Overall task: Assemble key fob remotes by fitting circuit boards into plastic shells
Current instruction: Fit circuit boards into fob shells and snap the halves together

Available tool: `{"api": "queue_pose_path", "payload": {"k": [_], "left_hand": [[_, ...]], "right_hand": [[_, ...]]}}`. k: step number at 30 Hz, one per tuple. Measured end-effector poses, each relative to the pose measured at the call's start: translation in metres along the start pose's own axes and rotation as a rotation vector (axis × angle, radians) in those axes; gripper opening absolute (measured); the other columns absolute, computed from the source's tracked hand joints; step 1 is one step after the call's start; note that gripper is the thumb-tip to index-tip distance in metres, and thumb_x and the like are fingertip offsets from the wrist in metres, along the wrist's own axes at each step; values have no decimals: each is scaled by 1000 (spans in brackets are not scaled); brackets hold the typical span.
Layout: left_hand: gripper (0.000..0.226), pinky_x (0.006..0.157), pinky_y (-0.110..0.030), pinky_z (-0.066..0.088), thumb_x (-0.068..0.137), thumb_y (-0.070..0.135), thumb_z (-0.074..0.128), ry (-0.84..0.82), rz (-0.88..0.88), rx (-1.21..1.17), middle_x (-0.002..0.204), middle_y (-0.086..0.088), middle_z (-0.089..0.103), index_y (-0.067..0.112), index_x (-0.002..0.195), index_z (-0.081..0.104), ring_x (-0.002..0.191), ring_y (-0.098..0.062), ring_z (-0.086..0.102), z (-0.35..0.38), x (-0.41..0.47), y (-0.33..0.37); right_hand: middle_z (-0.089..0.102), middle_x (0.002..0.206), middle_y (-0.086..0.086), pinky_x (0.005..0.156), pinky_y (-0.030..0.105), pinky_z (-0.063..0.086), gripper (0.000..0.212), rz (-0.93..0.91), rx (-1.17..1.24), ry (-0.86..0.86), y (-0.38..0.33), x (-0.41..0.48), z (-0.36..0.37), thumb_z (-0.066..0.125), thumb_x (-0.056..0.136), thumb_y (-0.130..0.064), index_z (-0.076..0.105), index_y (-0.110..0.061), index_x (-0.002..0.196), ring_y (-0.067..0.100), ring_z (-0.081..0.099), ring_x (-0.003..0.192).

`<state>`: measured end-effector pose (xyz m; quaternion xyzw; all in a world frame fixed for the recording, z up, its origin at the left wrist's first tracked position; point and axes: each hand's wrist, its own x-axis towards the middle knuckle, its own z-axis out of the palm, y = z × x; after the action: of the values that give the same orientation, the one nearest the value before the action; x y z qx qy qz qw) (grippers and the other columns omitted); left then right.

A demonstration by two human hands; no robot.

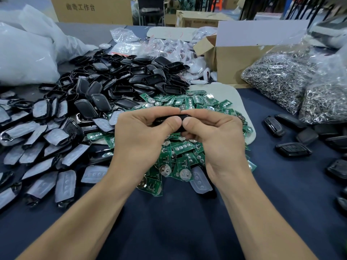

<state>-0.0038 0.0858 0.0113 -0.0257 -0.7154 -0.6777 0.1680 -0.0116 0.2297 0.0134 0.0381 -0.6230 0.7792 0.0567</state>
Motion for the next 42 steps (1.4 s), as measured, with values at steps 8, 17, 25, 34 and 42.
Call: {"api": "queue_pose_path", "payload": {"k": [8,17,25,34,42], "left_hand": [[33,80,-21,58,73,-7,87,-44,94,15,90,5,81,22,88,81,89,-12,77,-3,2,1],[33,80,-20,57,74,-11,84,-67,145,60,92,4,80,18,87,80,90,-11,76,-1,-1,-1],[36,71,-14,54,77,-3,86,-59,145,97,79,14,78,32,85,80,75,-2,72,-4,-1,4],[38,75,-16,55,76,-4,85,-50,176,92,84,13,79,33,87,80,81,-4,73,-2,-2,5],[32,77,-21,58,76,-2,86,-17,54,-33,86,3,81,27,89,82,84,-14,77,-2,1,3]], "right_hand": [[80,83,5,74,32,60,26,-113,-121,-38,1,2,-4,80,68,3,79,-20,79,21,76,79],[80,80,1,68,25,59,32,-188,-100,-74,2,4,-8,82,68,11,78,-20,74,18,78,75],[79,75,6,67,30,60,22,-120,-95,-78,0,3,-8,84,68,4,80,-17,73,23,77,68],[79,77,6,66,25,58,22,-129,-91,-102,0,5,-10,81,68,1,80,-20,76,19,75,68],[79,80,7,69,30,61,29,-98,-110,-85,-1,6,-13,79,72,7,81,-19,83,23,75,70]]}}
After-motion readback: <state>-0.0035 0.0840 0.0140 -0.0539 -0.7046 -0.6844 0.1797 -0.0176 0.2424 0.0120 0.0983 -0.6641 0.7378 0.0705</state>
